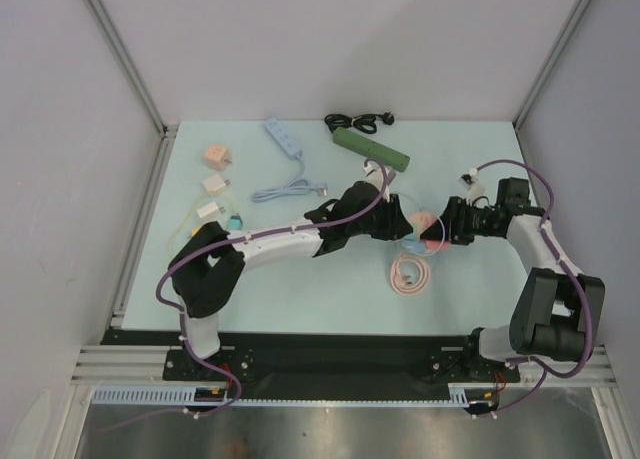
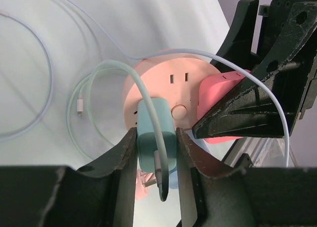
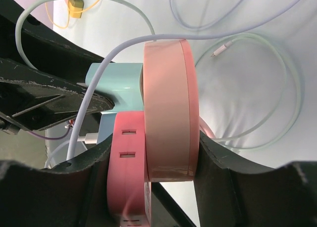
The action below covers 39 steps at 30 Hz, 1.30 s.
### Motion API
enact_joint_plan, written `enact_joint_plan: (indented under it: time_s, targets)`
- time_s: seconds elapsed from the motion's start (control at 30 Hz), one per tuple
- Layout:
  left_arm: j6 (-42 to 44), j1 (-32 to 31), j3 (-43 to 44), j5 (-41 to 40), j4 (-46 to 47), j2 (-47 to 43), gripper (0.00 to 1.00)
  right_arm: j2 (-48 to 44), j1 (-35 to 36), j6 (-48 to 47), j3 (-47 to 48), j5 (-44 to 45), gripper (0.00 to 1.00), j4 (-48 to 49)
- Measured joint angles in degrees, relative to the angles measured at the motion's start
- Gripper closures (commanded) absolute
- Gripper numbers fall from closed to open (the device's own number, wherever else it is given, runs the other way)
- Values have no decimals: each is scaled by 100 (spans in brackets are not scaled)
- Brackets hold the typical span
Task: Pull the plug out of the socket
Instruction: Remove the plug from the socket.
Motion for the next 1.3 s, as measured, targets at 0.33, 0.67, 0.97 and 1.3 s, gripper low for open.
enact_joint_plan:
  time_s: [0.33, 0.67, 0.97, 1.3]
  targets:
    - [-365, 35, 26, 337, -118, -125, 100, -557, -7, 2, -90, 205, 100, 35]
    - [-776, 48, -269, 614, -334, -1368, 100, -570, -396, -52, -146, 1443, 100, 470]
    - [-634, 42, -629, 772, -450, -1718, 100, -570, -994, -203, -149, 739, 100, 466]
    - [302, 37, -334, 1526, -1683, -3748, 100, -752, -1725, -127, -149, -59, 100, 608]
